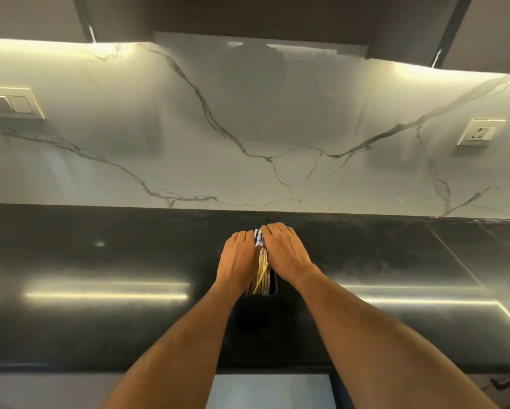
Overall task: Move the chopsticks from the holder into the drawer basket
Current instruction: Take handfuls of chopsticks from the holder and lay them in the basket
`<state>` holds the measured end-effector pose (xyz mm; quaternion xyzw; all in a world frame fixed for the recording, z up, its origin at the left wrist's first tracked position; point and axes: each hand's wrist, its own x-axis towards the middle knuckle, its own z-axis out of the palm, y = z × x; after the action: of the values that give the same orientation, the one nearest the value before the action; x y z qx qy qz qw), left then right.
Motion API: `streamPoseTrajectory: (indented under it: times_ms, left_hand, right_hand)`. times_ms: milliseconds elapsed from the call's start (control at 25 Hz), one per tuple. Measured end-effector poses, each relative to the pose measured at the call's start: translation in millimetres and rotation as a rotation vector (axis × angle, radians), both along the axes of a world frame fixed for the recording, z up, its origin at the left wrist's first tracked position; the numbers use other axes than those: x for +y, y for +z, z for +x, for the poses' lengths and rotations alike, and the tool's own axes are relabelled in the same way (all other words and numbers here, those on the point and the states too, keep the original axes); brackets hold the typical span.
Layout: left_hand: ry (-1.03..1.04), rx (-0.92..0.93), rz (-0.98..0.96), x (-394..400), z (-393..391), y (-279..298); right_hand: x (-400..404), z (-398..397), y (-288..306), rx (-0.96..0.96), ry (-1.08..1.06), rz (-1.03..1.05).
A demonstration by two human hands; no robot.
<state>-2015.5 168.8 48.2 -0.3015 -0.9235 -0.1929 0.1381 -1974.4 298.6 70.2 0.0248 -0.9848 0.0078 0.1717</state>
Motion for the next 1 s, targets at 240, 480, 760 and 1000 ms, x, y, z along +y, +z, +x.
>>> streamPoseTrajectory:
  times_ms: [240,480,760,1000]
  left_hand:
    - [0.027,-0.183,0.167,18,-27,-13]
    - [0.095,-0.382,0.240,25,-37,-19]
    - [0.173,-0.422,0.442,21,-34,-15]
    - [0.265,-0.424,0.580,14,-24,-8]
  right_hand:
    - [11,-49,-7,-0.116,-0.056,0.089]
    - [16,-61,-15,-0.094,-0.054,-0.011]
    - [13,-57,-11,-0.018,-0.056,-0.289]
    - [2,-56,-8,-0.001,-0.126,-0.506]
